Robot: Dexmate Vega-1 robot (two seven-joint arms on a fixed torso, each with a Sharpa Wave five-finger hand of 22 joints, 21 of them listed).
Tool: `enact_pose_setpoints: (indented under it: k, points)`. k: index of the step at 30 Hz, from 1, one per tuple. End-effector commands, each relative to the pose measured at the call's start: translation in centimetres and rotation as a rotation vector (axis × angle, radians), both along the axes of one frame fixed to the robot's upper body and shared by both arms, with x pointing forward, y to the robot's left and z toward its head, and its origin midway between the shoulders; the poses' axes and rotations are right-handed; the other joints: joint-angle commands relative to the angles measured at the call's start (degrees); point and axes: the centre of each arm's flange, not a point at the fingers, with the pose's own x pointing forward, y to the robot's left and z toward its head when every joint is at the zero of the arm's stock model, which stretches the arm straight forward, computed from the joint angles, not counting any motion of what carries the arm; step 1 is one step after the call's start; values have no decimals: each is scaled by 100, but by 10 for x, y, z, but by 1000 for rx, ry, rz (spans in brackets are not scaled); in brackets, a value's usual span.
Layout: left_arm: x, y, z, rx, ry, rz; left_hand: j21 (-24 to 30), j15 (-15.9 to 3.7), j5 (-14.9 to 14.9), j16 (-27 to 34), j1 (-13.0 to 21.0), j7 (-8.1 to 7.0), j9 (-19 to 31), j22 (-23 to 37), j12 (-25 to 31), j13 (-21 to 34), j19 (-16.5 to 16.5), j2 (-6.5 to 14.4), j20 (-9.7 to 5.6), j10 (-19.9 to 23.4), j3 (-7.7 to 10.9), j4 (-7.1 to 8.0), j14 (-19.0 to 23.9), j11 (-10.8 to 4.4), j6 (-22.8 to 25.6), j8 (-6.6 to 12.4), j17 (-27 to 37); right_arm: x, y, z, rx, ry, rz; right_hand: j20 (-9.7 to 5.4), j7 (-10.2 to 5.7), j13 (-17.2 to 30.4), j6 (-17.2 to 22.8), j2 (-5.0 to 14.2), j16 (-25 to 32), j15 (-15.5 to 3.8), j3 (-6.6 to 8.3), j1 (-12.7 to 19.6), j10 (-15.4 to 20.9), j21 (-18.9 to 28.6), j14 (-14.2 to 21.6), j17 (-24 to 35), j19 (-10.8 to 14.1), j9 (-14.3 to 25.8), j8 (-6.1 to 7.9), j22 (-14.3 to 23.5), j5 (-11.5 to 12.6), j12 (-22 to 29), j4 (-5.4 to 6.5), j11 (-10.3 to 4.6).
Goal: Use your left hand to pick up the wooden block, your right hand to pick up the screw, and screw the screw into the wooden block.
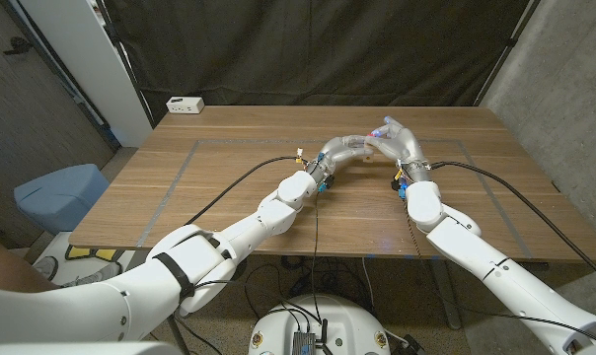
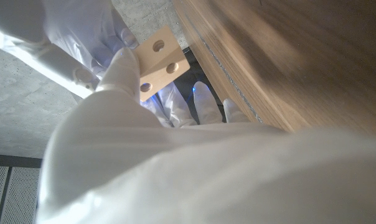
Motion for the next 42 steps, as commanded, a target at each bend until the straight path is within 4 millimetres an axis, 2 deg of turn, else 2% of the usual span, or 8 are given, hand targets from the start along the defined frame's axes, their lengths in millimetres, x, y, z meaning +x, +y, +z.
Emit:
enact_pose_setpoints:
  k: [1, 26, 42]
  points:
    - [0, -1, 0, -2, 1, -1, 24, -606, 27, -11, -152, 190, 64, 17, 48, 427, 45, 392, 22, 104, 3, 30, 45, -47, 469, 43, 17, 0, 0, -1, -4, 5, 6, -143, -26, 25, -64, -25, -21, -217, -14, -59, -19, -10, -32, 23, -1, -14, -46, 13, 23, -1, 30, 22]
    - [-4, -2, -1, -4, 2, 2, 29, -614, 33, -14, -149, 199, 64, 18, 39, 432, 69, 401, 20, 108, 9, 29, 58, -48, 454, 32, 16, -3, -1, -3, -19, 13, 18, -114, 12, 28, -243, -130, -47, -154, -61, -195, -172, -23, -105, 27, -82, -147, -144, 16, 1, -32, 45, 111]
    - [-5, -3, -2, -9, 3, 1, 29, -613, 35, -14, -148, 216, 65, 18, 35, 434, 73, 399, 21, 111, 9, 27, 70, -48, 459, 31, 14, -5, -2, -3, -33, 14, 35, -46, 27, 33, -566, -205, -88, -62, -144, -417, -380, -32, -260, 31, -210, -254, -295, 20, -42, -53, 90, 170]
